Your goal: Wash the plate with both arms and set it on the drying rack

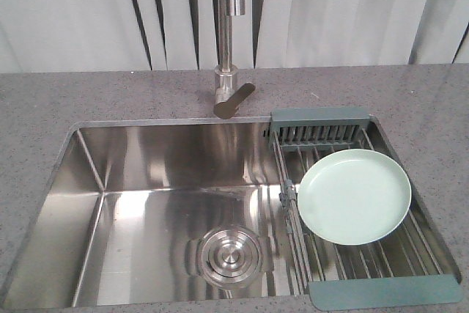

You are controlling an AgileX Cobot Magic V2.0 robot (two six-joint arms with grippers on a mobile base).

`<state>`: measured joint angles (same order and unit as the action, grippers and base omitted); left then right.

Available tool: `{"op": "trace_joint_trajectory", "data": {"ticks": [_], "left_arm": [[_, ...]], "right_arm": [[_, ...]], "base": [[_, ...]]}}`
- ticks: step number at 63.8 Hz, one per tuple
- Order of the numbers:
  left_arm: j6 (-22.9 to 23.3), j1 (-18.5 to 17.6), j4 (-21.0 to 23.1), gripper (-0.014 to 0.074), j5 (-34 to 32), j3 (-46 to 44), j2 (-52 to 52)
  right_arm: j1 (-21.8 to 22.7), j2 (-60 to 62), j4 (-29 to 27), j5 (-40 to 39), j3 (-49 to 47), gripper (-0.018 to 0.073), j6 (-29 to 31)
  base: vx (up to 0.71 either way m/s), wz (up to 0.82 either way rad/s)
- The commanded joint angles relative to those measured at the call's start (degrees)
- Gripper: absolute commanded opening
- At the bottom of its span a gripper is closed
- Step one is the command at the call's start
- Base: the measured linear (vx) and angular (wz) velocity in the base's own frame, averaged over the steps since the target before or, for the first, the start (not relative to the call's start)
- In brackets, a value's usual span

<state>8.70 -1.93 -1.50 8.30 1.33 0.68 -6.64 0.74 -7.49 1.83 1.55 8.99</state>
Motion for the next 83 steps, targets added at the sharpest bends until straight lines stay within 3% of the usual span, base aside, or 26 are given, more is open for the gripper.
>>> {"op": "trace_joint_trajectory", "data": {"ticks": [1,10,83], "left_arm": [[0.0,-0.5,0.6,-0.0006,-4.7,1.3,0.8],[0.0,-0.5,0.6,-0.0006,-4.7,1.3,0.8],[0.0,-0.5,0.6,-0.0006,-4.7,1.3,0.8]], "right_arm": [[3.1,0.5,3.2,-8.7,0.2,-0.0006,-2.3],[5.8,0.5,3.6,-10.8,0.2,-0.0006,-2.3],[5.5,0.5,3.6,-9.9,0.2,-0.0003,-2.0]], "base": [[0.00,0.00],[0.00,0.00],[0.00,0.00]]}}
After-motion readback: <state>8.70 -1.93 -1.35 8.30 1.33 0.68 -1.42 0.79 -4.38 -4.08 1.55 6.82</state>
